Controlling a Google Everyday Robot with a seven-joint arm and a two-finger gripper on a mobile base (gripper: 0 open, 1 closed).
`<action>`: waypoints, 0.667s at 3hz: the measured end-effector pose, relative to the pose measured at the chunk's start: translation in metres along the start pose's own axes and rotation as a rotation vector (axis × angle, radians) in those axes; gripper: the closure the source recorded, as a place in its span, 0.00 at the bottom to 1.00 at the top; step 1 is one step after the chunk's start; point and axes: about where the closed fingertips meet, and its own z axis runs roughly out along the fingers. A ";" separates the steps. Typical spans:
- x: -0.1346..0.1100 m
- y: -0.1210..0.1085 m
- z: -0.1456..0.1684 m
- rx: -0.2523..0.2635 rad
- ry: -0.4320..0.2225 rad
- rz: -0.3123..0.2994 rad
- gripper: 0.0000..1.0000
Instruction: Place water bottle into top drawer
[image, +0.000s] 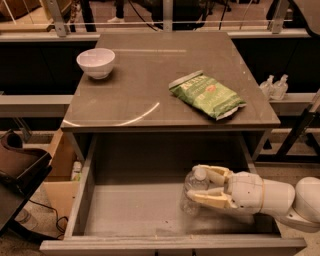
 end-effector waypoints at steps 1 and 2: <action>0.001 0.001 -0.006 0.011 0.002 0.002 0.00; 0.001 0.001 -0.006 0.011 0.002 0.002 0.00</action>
Offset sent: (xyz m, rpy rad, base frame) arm -0.0014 -0.0031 -0.0003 -0.0007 0.0005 -0.0068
